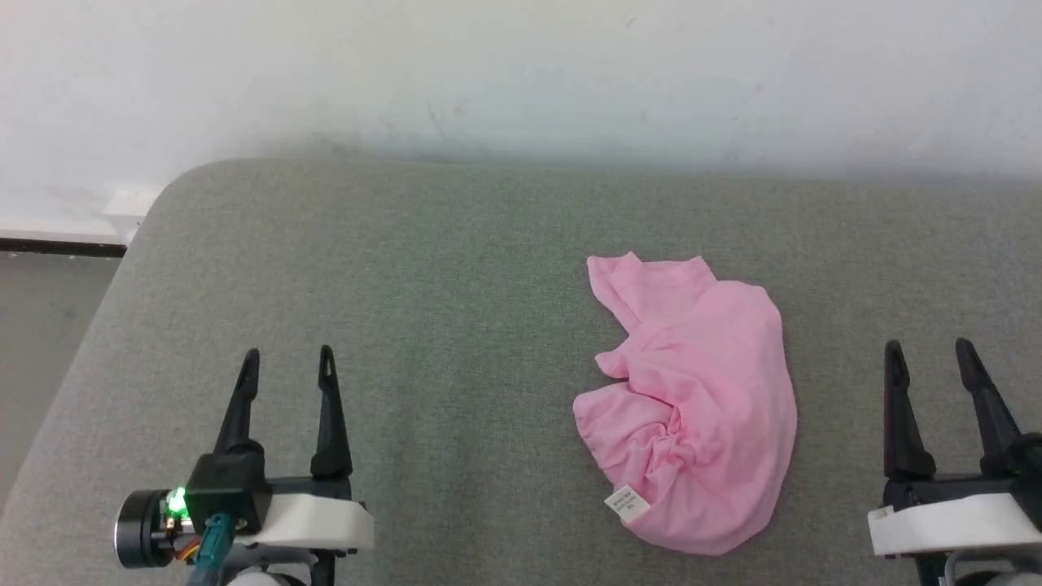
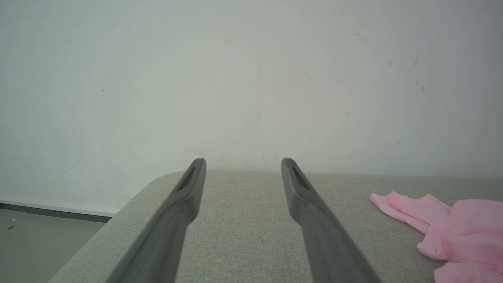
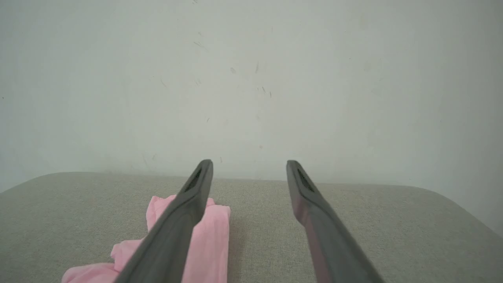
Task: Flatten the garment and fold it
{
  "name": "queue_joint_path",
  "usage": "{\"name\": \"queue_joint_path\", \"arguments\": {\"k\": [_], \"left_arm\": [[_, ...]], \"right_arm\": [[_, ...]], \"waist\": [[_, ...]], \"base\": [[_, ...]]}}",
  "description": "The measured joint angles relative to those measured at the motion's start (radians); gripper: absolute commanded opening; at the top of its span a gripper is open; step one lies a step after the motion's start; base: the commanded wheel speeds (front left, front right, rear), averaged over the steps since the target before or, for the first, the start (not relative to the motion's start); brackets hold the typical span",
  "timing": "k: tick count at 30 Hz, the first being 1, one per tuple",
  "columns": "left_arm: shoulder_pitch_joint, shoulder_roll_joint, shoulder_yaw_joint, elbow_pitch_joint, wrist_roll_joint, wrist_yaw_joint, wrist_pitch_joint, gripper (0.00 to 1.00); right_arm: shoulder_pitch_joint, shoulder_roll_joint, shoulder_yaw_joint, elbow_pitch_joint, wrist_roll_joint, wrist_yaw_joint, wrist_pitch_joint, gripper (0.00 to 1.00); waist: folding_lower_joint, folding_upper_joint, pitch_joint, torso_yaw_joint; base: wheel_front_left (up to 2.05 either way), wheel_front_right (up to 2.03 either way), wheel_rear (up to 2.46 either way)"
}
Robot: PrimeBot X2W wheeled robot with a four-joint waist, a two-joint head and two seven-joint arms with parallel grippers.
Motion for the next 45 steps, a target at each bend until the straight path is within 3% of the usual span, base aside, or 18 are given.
{"name": "queue_joint_path", "arguments": {"k": [10, 14, 18, 21, 24, 30, 35, 39, 45], "left_arm": [[-0.04, -0.048, 0.046, -0.004, 0.081, -0.129, 0.0, 1.0], [-0.192, -0.045, 0.02, 0.023, 0.089, -0.235, 0.0, 1.0], [-0.363, -0.018, -0.032, 0.179, 0.094, -0.343, 0.003, 1.0], [-0.493, 0.016, -0.128, 0.31, 0.086, -0.388, 0.11, 1.0], [-0.627, 0.054, -0.323, 0.38, -0.002, -0.392, 0.263, 1.0], [-0.833, 0.16, -0.765, 0.395, -0.358, -0.398, 0.557, 1.0], [-0.937, 0.203, -1.029, 0.392, -0.577, -0.398, 0.705, 1.0], [-0.959, 0.179, -1.076, 0.433, -0.647, -0.398, 0.777, 1.0], [-0.895, 0.131, -1.079, 0.472, -0.578, -0.398, 0.844, 1.0]], "right_arm": [[-0.108, 0.0, -0.015, -0.025, -0.067, 0.0, 0.0, 1.0], [-0.13, -0.001, -0.023, -0.037, -0.076, 0.0, 0.0, 1.0], [-0.13, 0.0, -0.021, -0.037, -0.071, 0.0, 0.0, 1.0], [-0.127, 0.0, -0.011, -0.033, -0.063, 0.0, 0.0, 1.0], [-0.125, 0.0, 0.002, -0.028, -0.055, 0.0, 0.0, 1.0], [-0.126, 0.0, 0.024, -0.018, -0.042, 0.0, 0.0, 1.0], [-0.135, 0.0, 0.038, -0.009, -0.032, 0.0, 0.0, 1.0], [-0.154, 0.0, 0.048, -0.001, -0.027, 0.0, 0.0, 1.0], [-0.169, 0.0, 0.055, 0.013, -0.016, 0.0, 0.0, 1.0]], "waist": [[0.0002, 0.0, 0.016, 0.007], [0.0002, 0.0, 0.029, 0.018], [0.0003, 0.0, 0.041, 0.018], [0.0002, 0.0, 0.047, 0.007], [0.0002, 0.0, 0.056, -0.009], [0.0003, 0.0, 0.081, -0.05], [0.0002, 0.0, 0.106, -0.088], [0.0002, 0.0, 0.128, -0.117], [0.0002, 0.0, 0.156, -0.157]], "base": [[0.0, 0.0, 0.0], [0.0, 0.0, 0.0], [0.0, 0.0, 0.0], [0.0, 0.0, 0.0], [0.0, 0.0, 0.0], [0.0, 0.0, 0.0], [0.0, 0.0, 0.0], [0.0, 0.0, 0.0], [0.0, 0.0, 0.0]]}}
